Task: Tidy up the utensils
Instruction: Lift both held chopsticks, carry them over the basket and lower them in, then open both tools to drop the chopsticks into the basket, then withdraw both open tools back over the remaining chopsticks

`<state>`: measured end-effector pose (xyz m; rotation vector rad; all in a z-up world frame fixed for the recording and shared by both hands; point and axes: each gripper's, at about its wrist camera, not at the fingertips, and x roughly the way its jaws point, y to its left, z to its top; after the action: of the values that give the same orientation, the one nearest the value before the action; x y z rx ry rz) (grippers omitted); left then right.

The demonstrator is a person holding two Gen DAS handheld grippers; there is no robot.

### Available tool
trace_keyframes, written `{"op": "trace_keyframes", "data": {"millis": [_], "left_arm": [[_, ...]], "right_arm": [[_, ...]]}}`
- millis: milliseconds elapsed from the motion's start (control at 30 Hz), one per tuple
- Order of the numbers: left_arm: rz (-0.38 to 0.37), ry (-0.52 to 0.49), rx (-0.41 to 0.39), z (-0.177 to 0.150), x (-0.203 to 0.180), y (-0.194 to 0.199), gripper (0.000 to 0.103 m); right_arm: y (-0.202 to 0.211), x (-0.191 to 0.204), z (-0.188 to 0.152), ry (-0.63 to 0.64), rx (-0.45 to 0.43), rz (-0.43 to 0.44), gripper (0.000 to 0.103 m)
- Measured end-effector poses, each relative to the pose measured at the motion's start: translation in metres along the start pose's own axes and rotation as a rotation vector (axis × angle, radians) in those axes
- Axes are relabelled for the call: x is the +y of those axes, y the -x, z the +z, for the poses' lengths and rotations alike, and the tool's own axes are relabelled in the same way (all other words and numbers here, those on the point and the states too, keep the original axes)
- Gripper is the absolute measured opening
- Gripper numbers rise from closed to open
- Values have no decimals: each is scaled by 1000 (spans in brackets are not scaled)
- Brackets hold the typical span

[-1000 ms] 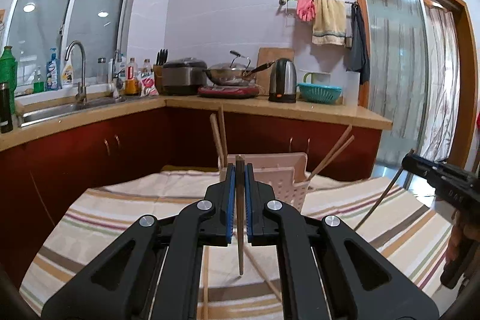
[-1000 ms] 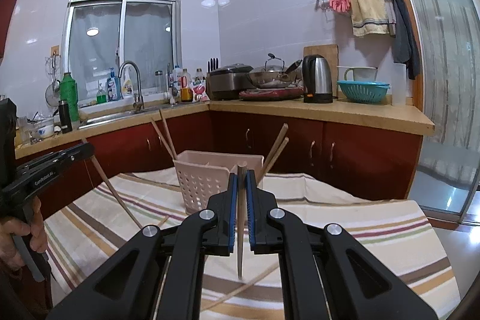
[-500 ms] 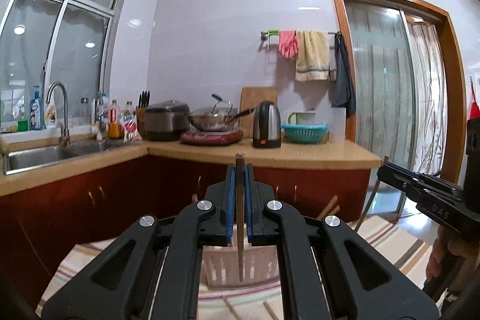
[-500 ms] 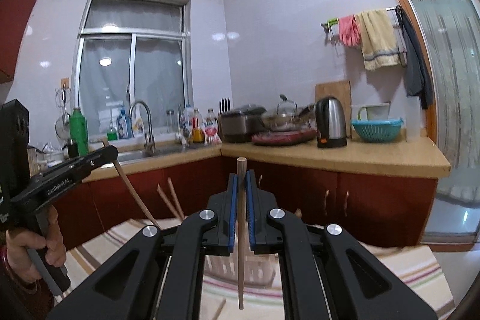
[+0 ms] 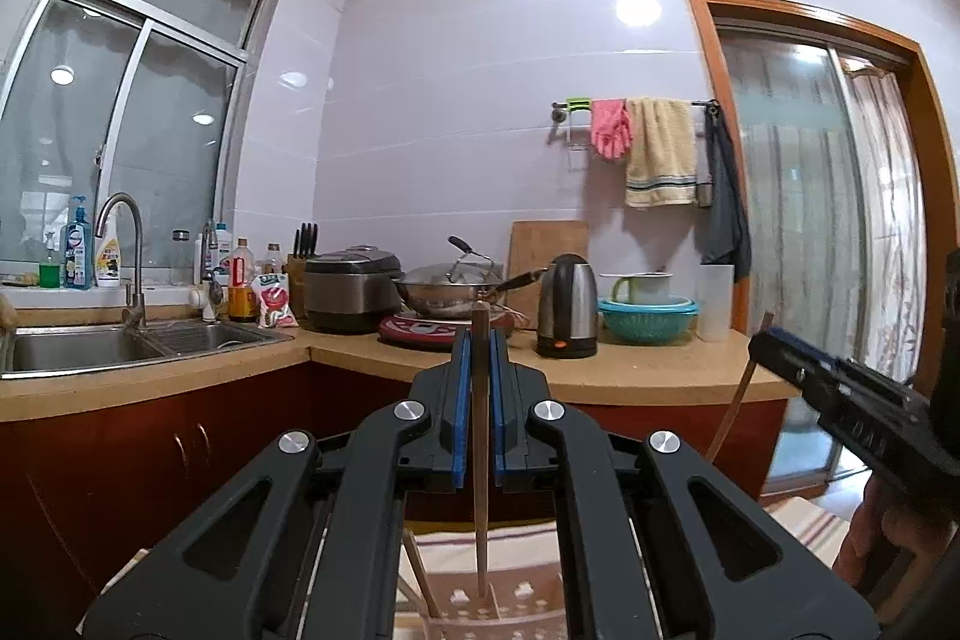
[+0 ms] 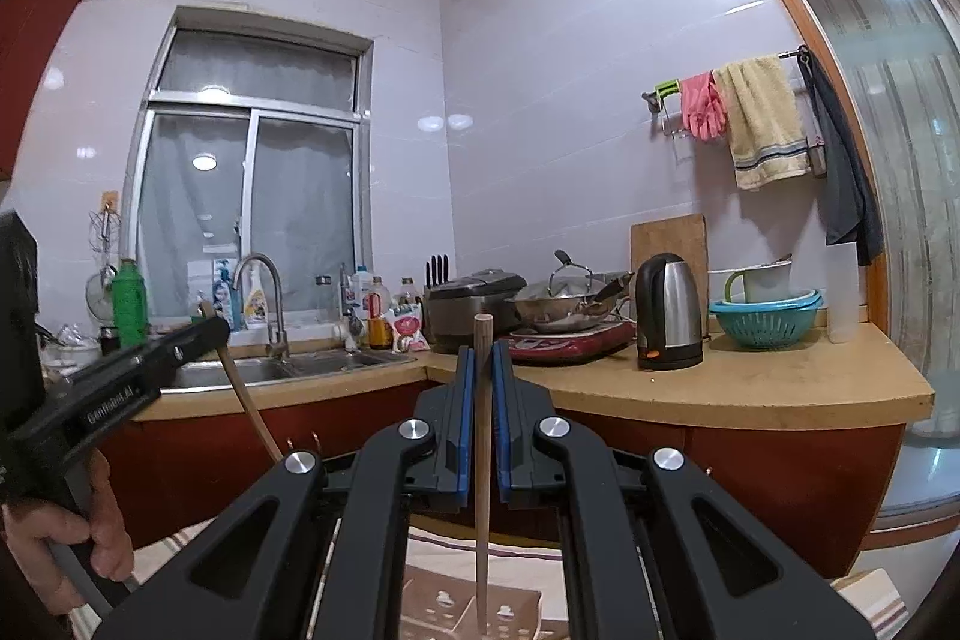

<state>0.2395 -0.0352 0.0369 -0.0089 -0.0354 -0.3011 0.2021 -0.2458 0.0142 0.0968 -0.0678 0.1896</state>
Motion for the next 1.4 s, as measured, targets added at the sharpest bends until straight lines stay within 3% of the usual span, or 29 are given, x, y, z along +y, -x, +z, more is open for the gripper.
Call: {"op": "trace_keyframes", "data": {"millis": [433, 767, 867, 933, 1000, 1100, 1233, 1400], "left_arm": [[14, -3, 161, -68, 5, -43, 6], [30, 14, 239, -94, 13, -56, 7], [39, 26, 242, -95, 16, -55, 27], [43, 33, 237, -94, 17, -53, 52], [45, 33, 230, -91, 17, -49, 56], [38, 41, 233, -88, 17, -44, 62], [22, 62, 235, -83, 17, -32, 70], [12, 59, 248, -82, 13, -7, 73]], "right_arm": [[-42, -8, -63, -25, 148, -19, 7], [-49, -4, -77, 19, 188, -40, 7], [-48, -3, -75, 23, 189, -42, 10], [-46, -3, -73, 25, 178, -47, 25], [-41, -3, -68, 30, 164, -56, 37], [-33, -1, -62, 43, 152, -70, 46], [-10, 2, -55, 63, 140, -91, 55], [20, 5, -55, 72, 154, -108, 57]]}}
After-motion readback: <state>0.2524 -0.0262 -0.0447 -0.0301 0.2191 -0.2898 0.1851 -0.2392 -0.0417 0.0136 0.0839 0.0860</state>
